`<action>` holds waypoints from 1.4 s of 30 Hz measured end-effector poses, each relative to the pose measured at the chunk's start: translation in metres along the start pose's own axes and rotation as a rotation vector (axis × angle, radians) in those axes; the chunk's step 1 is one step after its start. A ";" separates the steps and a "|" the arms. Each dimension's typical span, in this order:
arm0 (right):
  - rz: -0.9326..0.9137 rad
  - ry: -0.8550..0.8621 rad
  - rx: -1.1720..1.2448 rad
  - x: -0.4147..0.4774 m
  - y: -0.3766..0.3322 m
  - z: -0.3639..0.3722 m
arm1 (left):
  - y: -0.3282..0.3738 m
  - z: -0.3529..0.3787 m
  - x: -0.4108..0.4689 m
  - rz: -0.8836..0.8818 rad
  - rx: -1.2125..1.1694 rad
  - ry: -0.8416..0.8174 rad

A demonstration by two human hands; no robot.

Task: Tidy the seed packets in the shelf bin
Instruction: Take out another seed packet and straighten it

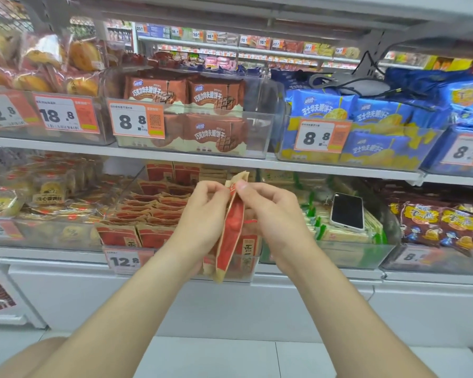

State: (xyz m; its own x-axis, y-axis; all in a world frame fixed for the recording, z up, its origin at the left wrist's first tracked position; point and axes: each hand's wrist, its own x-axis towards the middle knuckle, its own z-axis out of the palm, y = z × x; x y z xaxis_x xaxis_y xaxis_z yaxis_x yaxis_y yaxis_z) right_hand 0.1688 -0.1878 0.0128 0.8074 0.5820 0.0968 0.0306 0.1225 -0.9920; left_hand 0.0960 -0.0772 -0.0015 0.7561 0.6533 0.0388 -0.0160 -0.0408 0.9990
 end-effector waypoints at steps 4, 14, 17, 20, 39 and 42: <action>-0.001 0.064 0.102 0.004 0.008 0.004 | 0.006 0.003 -0.005 -0.025 -0.085 -0.064; -0.239 0.170 -0.298 0.010 0.015 0.009 | 0.003 -0.001 -0.011 0.114 -0.032 -0.110; -0.198 0.123 -0.195 0.007 0.011 0.008 | 0.004 -0.005 -0.011 0.087 -0.117 -0.164; -0.066 0.020 -0.007 0.006 0.008 0.008 | 0.005 -0.009 -0.011 0.078 -0.143 -0.188; 0.025 -0.394 -0.291 -0.003 0.014 0.001 | 0.009 -0.028 0.001 -0.046 -0.491 0.018; 0.025 -0.386 -0.214 -0.003 0.014 0.003 | 0.013 -0.036 0.002 0.004 -0.479 0.016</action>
State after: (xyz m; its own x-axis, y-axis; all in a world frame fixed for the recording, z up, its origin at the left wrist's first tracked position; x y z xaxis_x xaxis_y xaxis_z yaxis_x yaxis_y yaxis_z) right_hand 0.1649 -0.1856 -0.0013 0.5312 0.8454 0.0557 0.1679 -0.0406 -0.9850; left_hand 0.0736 -0.0488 0.0125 0.7454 0.6655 0.0394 -0.3213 0.3068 0.8959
